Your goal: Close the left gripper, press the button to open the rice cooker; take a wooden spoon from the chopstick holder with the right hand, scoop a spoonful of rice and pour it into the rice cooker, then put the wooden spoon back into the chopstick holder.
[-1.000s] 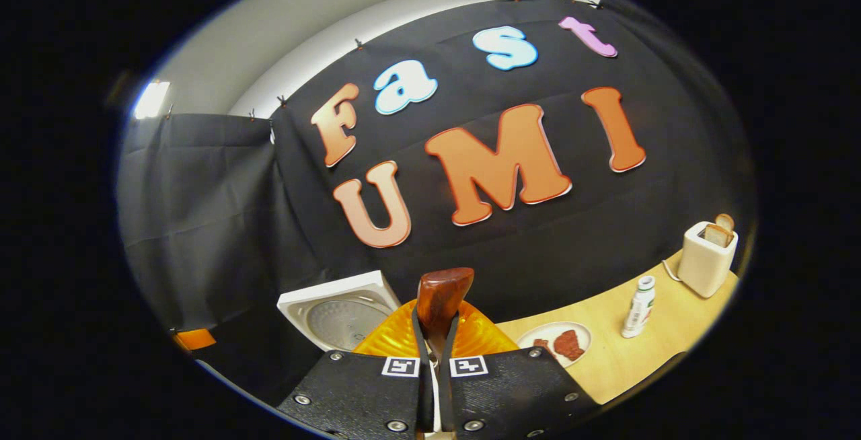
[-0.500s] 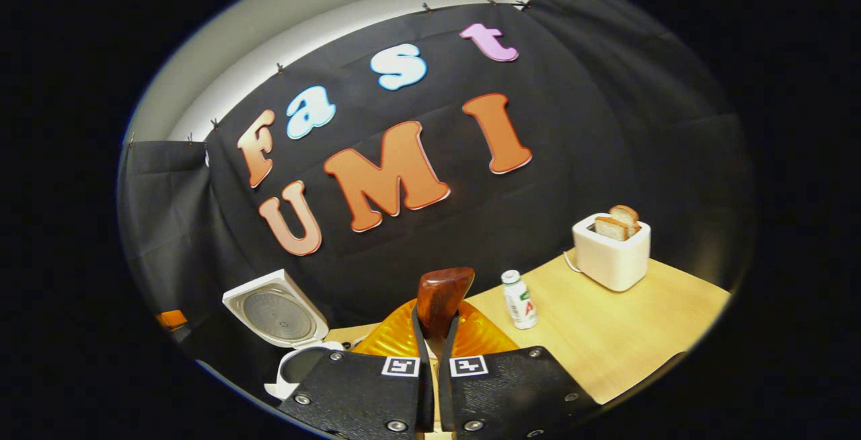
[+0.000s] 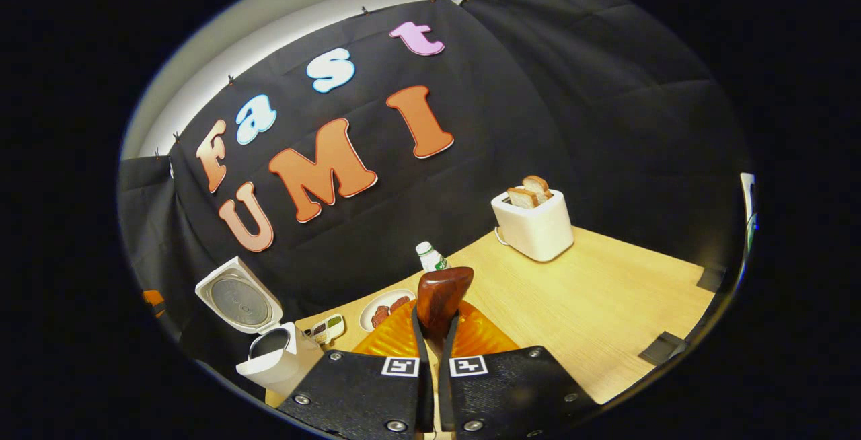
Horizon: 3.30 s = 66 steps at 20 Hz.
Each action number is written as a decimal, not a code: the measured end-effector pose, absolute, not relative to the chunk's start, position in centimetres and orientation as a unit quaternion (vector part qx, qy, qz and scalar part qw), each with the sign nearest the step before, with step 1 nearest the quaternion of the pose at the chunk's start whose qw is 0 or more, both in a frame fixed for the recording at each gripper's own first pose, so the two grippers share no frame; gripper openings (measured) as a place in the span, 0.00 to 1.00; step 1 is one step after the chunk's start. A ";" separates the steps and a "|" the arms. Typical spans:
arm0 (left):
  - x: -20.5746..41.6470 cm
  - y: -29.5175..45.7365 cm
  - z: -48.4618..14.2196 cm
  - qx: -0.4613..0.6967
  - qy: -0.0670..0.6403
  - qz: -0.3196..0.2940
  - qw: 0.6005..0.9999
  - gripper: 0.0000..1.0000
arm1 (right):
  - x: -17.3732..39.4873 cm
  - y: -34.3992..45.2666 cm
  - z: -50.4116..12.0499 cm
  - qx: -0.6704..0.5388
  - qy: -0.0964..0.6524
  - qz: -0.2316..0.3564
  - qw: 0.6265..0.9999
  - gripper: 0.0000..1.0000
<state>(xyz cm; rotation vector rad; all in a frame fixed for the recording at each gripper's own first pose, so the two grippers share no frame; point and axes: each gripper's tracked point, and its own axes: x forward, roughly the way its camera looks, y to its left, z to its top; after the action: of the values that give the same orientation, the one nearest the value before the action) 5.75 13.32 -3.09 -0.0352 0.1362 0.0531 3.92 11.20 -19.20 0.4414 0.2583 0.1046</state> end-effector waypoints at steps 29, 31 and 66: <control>8.5 10.7 -1.4 -0.004 0.080 0.018 0.997 1.00 | 3.3 6.5 -25.0 0.182 0.187 -0.027 0.965 0.95; 9.9 10.6 -0.5 0.013 0.077 0.021 0.997 1.00 | 3.4 6.6 -22.8 0.163 0.180 -0.017 0.970 0.95; 34.0 11.1 -5.0 0.012 0.262 0.020 0.965 1.00 | 6.9 9.6 -17.1 0.147 0.168 0.037 0.974 0.95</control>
<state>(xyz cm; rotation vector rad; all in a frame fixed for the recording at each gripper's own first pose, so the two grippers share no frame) 34.04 11.11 -5.04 0.0244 0.5307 0.0395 6.87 9.65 -17.08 0.2970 0.3399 0.0737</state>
